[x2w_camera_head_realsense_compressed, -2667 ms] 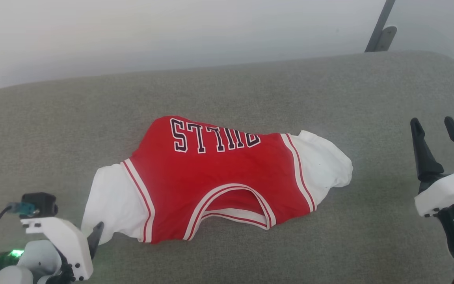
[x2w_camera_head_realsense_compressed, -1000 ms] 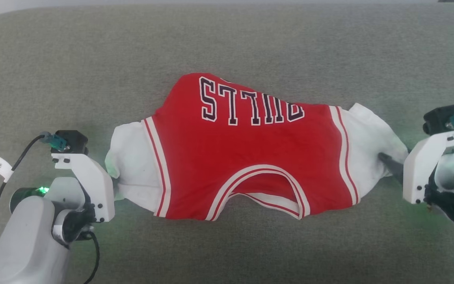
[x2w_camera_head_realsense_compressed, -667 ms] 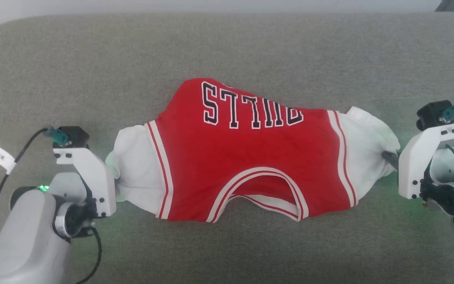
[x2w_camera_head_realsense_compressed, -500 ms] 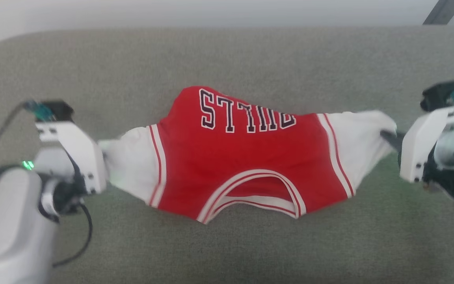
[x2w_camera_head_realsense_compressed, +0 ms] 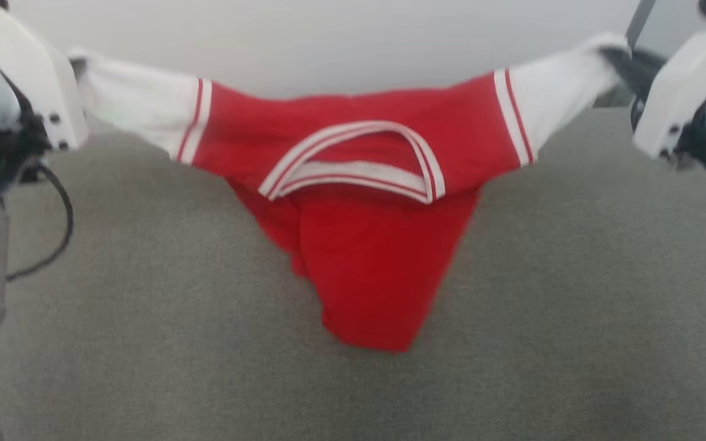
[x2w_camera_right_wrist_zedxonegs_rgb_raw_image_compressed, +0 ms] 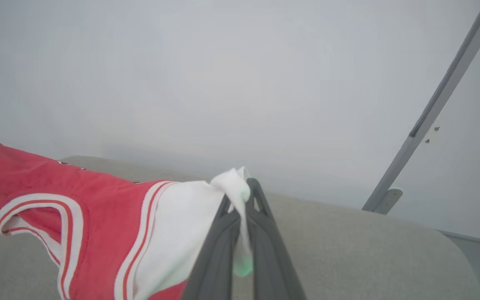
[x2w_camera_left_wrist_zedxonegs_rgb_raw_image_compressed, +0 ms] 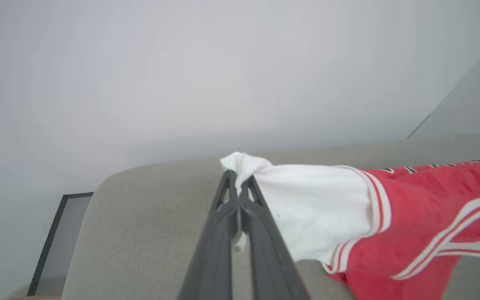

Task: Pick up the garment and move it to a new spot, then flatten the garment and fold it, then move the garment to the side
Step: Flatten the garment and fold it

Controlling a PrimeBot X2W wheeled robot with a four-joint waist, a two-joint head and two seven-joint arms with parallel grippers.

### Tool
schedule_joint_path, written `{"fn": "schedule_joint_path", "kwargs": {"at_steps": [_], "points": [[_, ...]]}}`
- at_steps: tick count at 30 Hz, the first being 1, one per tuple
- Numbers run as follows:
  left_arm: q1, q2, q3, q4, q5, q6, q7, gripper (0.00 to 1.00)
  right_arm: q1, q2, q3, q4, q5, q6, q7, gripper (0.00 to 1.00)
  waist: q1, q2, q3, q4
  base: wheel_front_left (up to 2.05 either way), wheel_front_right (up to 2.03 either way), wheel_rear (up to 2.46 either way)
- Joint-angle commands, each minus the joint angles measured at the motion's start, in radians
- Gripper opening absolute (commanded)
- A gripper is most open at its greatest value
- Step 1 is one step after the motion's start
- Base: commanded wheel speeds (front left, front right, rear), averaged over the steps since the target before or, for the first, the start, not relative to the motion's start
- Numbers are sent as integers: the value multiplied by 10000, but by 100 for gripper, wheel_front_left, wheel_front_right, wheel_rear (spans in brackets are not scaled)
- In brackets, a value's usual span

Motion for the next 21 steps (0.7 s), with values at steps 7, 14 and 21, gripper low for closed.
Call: {"fn": "schedule_joint_path", "kwargs": {"at_steps": [7, 14, 21], "points": [[-2014, -78, -90, 1133, 216, -417, -863, 0, -1641, 523, -61, 399, -323, 1, -327, 0, 0, 0, -452, -254, 0, 0, 0], [-3073, -249, -302, 1899, 434, -562, -1592, 0, -2541, 840, 16, 1130, -647, 1, -982, 0, 0, 0, -118, -365, 0, 0, 0], [-4577, -670, -504, 2900, 760, -673, -3010, 0, -4039, 736, 386, 2342, -1285, 2, -2985, 0, 0, 0, 1336, -345, 0, 0, 0]]}}
